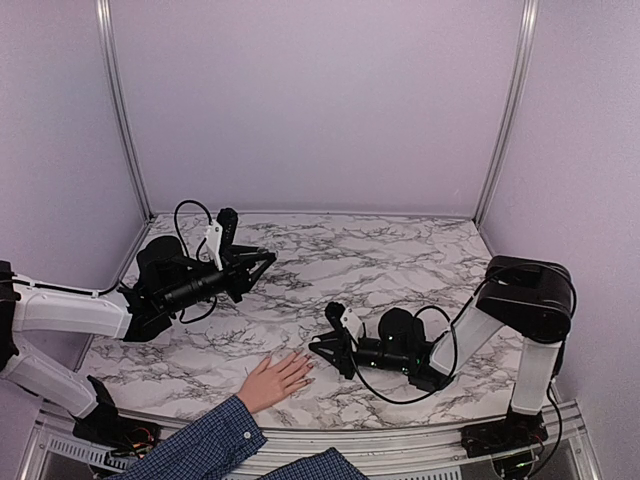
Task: Paint the nails
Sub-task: Paint the hand on the nail.
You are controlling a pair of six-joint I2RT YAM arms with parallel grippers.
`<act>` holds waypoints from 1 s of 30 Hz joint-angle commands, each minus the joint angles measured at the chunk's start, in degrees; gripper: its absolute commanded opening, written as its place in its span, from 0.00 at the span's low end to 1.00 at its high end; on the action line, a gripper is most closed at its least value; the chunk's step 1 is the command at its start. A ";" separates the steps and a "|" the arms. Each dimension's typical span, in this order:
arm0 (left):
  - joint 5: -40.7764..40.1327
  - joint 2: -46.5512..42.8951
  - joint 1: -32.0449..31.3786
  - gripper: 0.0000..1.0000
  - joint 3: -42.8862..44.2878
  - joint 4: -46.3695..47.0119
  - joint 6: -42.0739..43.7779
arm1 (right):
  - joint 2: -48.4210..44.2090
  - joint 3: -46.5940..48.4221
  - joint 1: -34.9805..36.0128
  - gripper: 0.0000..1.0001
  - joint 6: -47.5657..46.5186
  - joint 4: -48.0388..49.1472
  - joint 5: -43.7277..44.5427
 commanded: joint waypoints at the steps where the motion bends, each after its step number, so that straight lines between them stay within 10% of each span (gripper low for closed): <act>1: -0.19 -0.64 0.35 0.00 -0.18 2.66 0.43 | 0.86 1.67 0.38 0.00 0.92 -1.00 1.13; 30: -0.33 -0.25 0.40 0.00 -0.06 2.62 0.52 | -1.43 0.66 -1.33 0.00 0.84 -2.29 3.70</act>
